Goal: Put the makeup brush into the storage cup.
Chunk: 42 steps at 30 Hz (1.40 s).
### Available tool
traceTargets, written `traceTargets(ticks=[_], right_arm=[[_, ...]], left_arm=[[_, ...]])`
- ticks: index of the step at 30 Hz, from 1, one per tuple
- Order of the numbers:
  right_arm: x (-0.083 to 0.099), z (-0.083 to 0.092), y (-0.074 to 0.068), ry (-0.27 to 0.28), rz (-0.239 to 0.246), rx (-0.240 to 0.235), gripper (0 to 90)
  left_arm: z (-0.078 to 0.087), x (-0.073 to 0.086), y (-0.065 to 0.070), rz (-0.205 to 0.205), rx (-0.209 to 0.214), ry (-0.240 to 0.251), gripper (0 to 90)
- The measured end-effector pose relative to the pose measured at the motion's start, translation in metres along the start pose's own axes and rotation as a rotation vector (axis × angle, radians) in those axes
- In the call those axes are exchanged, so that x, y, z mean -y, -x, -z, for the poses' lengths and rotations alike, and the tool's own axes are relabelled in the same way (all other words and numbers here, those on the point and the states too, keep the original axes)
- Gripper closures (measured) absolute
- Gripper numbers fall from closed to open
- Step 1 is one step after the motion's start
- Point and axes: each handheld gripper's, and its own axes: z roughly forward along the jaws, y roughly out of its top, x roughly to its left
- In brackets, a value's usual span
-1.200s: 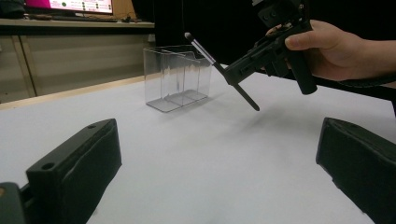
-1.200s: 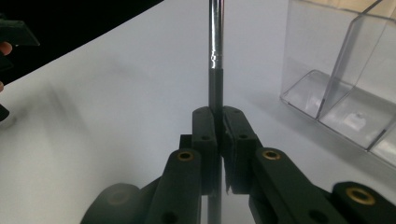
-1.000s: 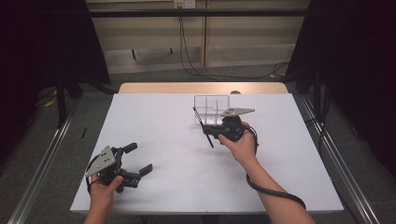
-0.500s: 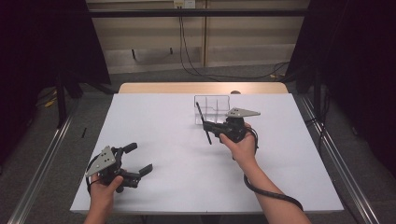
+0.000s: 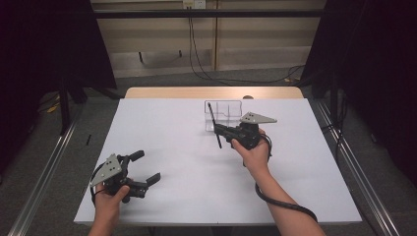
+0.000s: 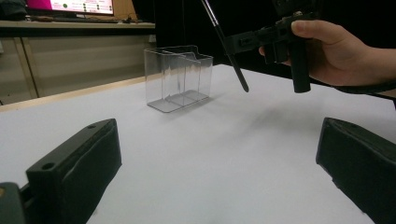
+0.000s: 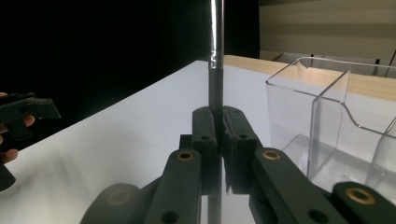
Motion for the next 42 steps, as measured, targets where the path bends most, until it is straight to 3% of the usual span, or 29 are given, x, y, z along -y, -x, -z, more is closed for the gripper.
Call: traceTargets(ticks=[42], right_arm=[[-0.014,-0.006,0.011,0.125,-0.013,0.064,84.8]], left_arm=[[0.002,-0.001,0.000,-0.001,0.000,0.006,0.0]])
